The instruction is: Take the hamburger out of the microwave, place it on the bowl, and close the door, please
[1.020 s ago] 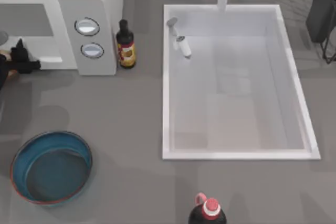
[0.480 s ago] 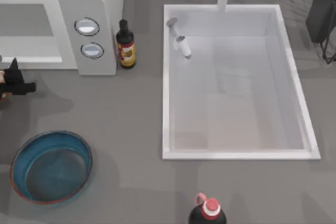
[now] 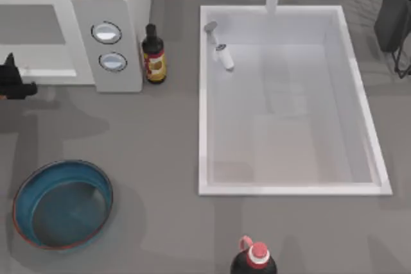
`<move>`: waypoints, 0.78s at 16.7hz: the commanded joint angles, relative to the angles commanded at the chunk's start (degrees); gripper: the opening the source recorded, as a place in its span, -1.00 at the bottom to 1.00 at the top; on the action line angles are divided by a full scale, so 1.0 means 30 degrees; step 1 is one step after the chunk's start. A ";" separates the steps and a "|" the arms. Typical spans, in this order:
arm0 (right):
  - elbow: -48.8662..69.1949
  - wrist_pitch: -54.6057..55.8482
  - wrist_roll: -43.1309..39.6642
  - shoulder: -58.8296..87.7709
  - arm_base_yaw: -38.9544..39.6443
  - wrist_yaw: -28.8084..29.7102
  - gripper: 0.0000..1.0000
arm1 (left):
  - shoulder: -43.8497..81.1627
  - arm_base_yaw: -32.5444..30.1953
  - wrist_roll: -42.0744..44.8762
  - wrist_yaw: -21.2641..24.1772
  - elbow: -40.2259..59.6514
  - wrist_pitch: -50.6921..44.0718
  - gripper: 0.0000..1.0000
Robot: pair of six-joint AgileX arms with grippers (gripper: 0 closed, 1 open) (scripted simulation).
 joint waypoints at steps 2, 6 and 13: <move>0.0000 0.0000 0.0000 0.0000 0.0000 0.0000 1.00 | -0.1547 0.0005 0.0008 -0.0019 -0.0003 -0.1582 -1.00; 0.0000 0.0000 0.0000 0.0000 0.0000 0.0000 1.00 | -0.4280 0.0017 0.0024 -0.0050 0.0022 -0.4394 -1.00; 0.0000 0.0000 0.0000 0.0000 0.0000 0.0000 1.00 | -0.5159 0.0010 0.0064 -0.0064 0.0022 -0.5329 -1.00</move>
